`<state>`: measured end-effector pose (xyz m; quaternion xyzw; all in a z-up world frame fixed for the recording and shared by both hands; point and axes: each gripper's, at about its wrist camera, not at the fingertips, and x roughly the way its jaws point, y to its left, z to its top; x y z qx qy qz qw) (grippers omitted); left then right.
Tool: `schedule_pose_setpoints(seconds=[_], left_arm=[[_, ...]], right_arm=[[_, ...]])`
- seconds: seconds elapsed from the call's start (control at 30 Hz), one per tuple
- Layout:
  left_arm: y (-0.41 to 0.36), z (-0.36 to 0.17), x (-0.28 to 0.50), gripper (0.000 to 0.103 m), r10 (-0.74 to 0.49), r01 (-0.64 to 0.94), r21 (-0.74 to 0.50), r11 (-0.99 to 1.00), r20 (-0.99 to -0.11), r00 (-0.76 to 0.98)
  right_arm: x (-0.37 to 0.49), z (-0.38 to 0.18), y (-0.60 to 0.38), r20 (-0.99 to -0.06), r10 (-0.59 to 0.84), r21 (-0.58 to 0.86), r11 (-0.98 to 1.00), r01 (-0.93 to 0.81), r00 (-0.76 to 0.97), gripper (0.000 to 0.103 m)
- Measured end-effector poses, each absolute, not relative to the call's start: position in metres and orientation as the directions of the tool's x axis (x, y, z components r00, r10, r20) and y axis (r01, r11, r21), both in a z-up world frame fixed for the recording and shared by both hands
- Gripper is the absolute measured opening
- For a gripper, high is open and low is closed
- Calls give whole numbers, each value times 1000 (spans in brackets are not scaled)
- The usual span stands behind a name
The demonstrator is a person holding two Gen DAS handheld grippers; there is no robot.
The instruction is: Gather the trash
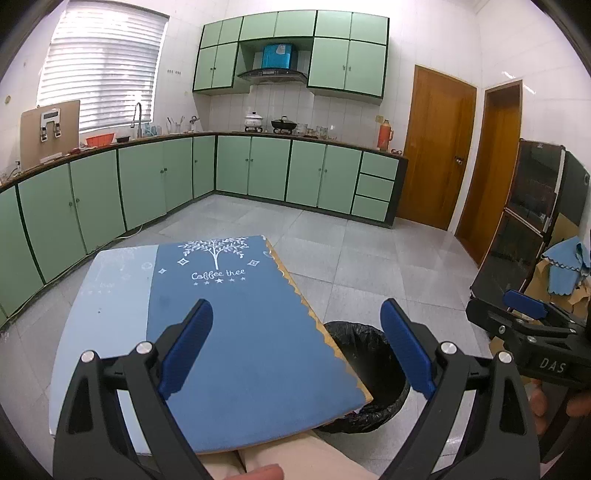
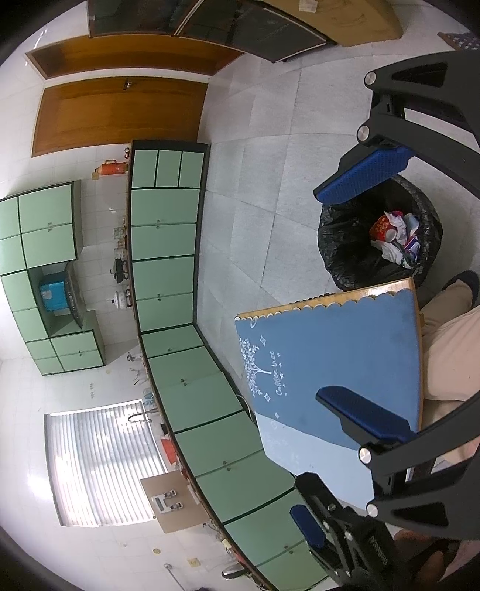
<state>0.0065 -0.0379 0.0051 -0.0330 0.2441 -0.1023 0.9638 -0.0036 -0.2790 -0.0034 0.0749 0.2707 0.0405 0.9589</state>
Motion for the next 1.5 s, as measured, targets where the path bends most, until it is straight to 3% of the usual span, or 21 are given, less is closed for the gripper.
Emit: schedule_pose_setpoints(seconds=[1.5], left_arm=[[-39, 2, 14, 89, -213, 184, -107, 977, -477, 853]], right_arm=[[7, -13, -284, -533, 113, 172, 985, -24, 839, 97]])
